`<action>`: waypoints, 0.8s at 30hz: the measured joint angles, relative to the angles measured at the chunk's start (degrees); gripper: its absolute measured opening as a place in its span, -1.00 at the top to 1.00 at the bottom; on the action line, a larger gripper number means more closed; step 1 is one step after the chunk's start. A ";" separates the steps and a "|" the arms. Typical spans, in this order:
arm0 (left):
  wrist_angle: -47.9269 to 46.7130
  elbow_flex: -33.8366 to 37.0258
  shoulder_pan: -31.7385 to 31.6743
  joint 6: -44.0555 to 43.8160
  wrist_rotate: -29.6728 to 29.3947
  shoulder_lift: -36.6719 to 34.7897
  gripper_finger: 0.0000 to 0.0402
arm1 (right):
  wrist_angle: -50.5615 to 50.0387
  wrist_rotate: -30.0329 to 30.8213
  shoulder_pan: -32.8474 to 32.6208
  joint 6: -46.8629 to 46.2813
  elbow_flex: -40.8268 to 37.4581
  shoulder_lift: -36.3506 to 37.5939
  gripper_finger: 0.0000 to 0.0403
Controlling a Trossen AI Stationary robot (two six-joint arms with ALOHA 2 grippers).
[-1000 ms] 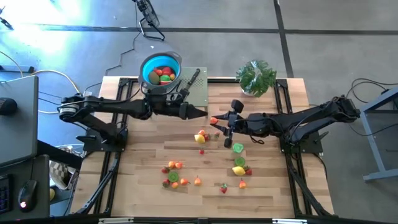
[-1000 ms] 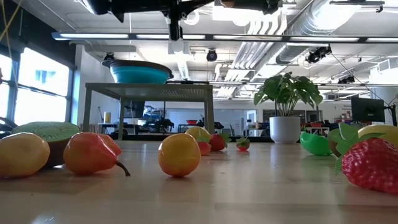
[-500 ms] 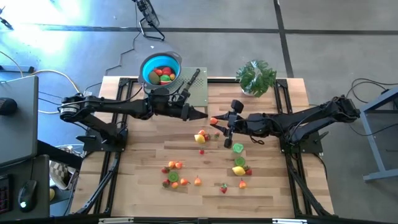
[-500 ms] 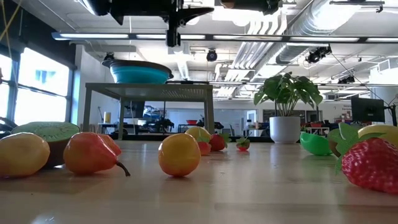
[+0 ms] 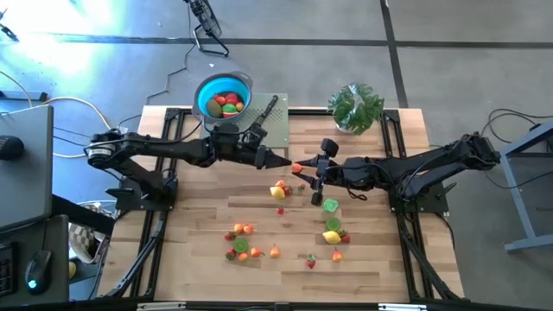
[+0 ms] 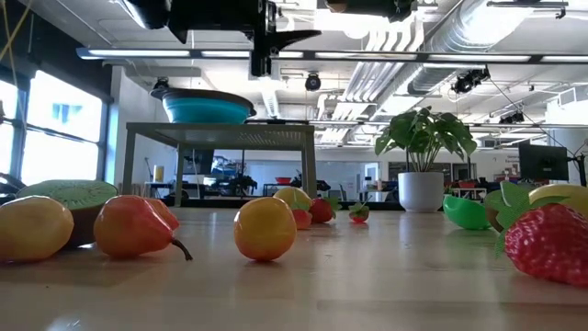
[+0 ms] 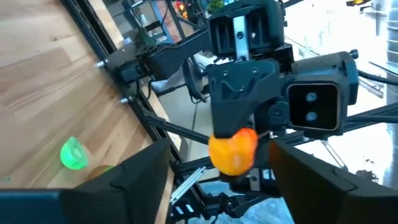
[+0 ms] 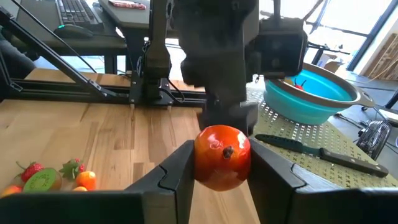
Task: Pick & Place Fruit
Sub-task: Put the orange pear into the strainer bowl on the shelf
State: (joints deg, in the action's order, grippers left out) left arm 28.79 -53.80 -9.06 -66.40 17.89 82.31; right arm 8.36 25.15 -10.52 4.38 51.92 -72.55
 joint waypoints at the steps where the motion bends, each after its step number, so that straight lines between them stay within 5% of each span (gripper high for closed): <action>1: 0.83 0.00 0.19 -0.07 0.40 0.71 -0.38 | 0.01 0.00 0.00 -0.02 0.00 -0.02 0.40; 9: 11.88 -0.09 0.46 -2.40 1.43 4.56 -0.47 | -0.28 0.00 0.02 -0.02 0.00 -0.02 0.40; 24: 7.62 -1.75 1.38 3.47 -0.74 4.76 -0.26 | -0.18 0.00 0.02 -0.04 0.00 -0.02 0.40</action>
State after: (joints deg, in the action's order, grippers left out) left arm 36.41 -55.55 -7.68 -62.94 17.15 87.07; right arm 8.18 25.15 -10.50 4.34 51.92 -72.58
